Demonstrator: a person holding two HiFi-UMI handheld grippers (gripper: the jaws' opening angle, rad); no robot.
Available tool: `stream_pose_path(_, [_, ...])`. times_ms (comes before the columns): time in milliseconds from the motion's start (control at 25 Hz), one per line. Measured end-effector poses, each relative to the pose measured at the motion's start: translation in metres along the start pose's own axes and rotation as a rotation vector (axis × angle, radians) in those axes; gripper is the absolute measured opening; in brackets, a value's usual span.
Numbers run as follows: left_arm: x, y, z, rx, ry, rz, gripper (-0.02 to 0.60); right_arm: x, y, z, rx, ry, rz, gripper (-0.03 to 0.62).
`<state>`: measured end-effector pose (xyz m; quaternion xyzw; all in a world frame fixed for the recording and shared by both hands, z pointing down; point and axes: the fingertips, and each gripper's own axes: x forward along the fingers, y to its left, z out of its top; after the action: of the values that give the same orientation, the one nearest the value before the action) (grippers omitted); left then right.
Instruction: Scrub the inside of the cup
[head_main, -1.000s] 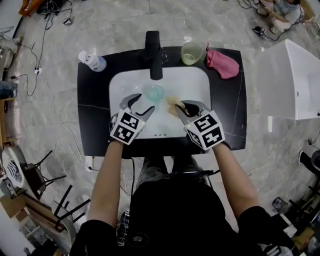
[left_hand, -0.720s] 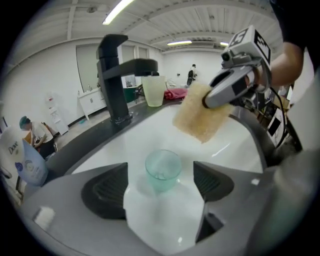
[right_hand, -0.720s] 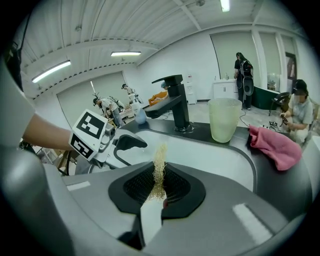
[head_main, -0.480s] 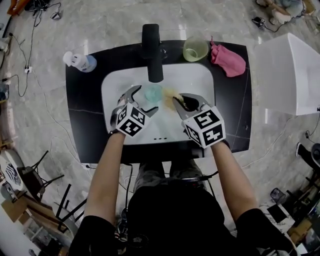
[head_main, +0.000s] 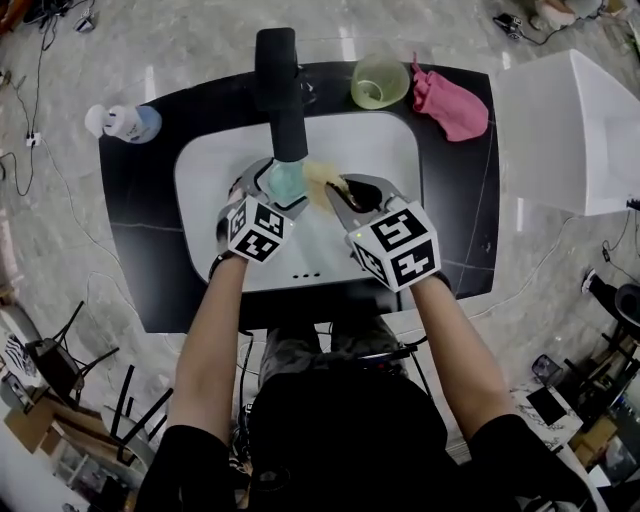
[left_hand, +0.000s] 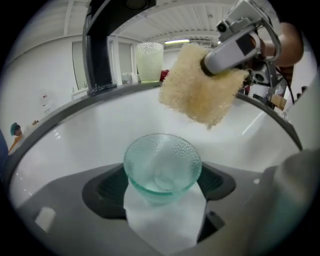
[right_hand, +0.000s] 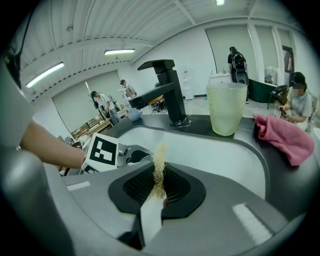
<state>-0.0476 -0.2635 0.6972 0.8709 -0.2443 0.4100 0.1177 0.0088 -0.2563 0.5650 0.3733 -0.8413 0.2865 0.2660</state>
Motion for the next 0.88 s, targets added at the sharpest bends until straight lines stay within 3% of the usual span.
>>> stream_pose_path(80, [0.002, 0.002, 0.000, -0.003, -0.007, 0.006, 0.379, 0.000, -0.002, -0.002, 0.005, 0.005, -0.001, 0.043])
stream_pose_path(640, [-0.027, -0.034, 0.021, 0.056, -0.015, -0.099, 0.376, -0.006, 0.012, 0.010, -0.017, -0.010, 0.033, 0.043])
stream_pose_path(880, [-0.048, -0.044, 0.040, 0.074, -0.046, -0.087, 0.376, -0.018, 0.026, 0.011, -0.068, 0.003, 0.062, 0.043])
